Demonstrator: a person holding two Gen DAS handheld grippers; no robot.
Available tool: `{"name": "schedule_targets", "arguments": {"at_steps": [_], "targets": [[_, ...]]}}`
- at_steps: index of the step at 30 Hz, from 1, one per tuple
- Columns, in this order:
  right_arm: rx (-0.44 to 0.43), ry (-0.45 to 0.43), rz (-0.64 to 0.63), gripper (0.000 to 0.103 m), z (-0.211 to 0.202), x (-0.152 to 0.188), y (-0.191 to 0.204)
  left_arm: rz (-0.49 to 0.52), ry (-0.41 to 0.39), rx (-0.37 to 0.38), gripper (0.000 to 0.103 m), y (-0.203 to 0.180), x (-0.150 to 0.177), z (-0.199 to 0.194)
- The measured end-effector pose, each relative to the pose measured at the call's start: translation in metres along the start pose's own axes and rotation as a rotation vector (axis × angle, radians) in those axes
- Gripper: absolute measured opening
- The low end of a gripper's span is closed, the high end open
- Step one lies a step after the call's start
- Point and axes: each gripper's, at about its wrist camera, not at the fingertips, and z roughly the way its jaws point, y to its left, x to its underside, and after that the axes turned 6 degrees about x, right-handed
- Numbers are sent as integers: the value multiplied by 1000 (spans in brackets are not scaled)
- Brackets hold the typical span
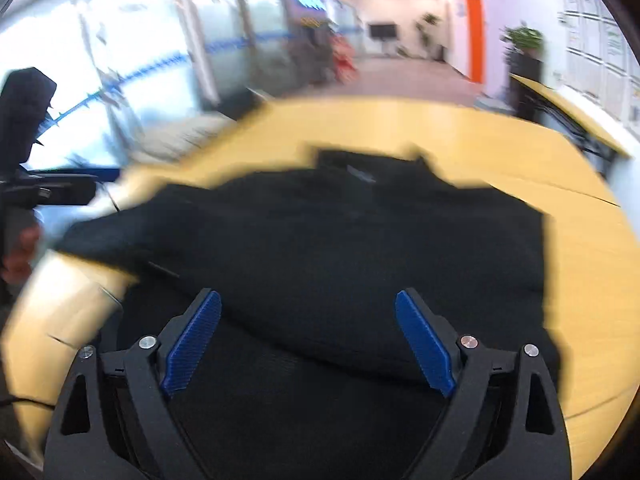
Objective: Fold clothes
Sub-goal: 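Lift the sleeve with the right tool, lay it across the jacket body, release, then grasp the other sleeve cuff with the left tool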
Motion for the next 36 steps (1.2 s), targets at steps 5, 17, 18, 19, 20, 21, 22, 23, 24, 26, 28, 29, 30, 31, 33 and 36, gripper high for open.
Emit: {"name": "schedule_targets", "arguments": {"at_steps": [5, 17, 18, 19, 20, 21, 22, 23, 24, 26, 28, 29, 30, 31, 33, 36], "targets": [[55, 115, 35, 36, 31, 30, -79, -225, 85, -103, 103, 45, 37, 64], [-14, -72, -141, 83, -58, -20, 17, -1023, -394, -164, 98, 141, 163, -179], [-29, -63, -146, 83, -60, -22, 29, -1131, -459, -202, 98, 157, 188, -218], [-43, -54, -151, 83, -62, -23, 41, -1209, -535, -253, 98, 170, 214, -256], [-52, -40, -157, 83, -61, -23, 53, -1284, -613, -306, 99, 183, 240, -294], [-57, -24, -163, 83, -60, -22, 66, -1337, -697, -367, 100, 194, 265, -331], [-61, -7, -169, 83, -58, -20, 78, -1395, -703, -437, 103, 209, 283, -355], [-66, 10, -175, 83, -56, -19, 90, -1453, -705, -509, 103, 225, 302, -377], [-71, 30, -177, 83, -57, -15, 101, -1497, -663, -524, 103, 246, 317, -385], [-80, 72, -183, 83, -45, -7, 121, -1620, -570, -496, 103, 291, 345, -377], [-87, 95, -198, 83, -29, -7, 145, -1705, -568, -389, 101, 327, 369, -357], [-95, 97, -206, 83, -26, -8, 159, -1723, -557, -342, 97, 341, 375, -348], [-105, 97, -214, 83, -26, -10, 173, -1723, -547, -308, 96, 353, 377, -340], [-118, 96, -225, 83, -24, -13, 187, -1708, -535, -280, 95, 365, 377, -330], [-137, 95, -257, 83, -23, -14, 209, -1701, -515, -271, 95, 376, 367, -308], [-154, 117, -262, 83, -22, -10, 227, -1636, -544, -278, 95, 386, 362, -310]]}}
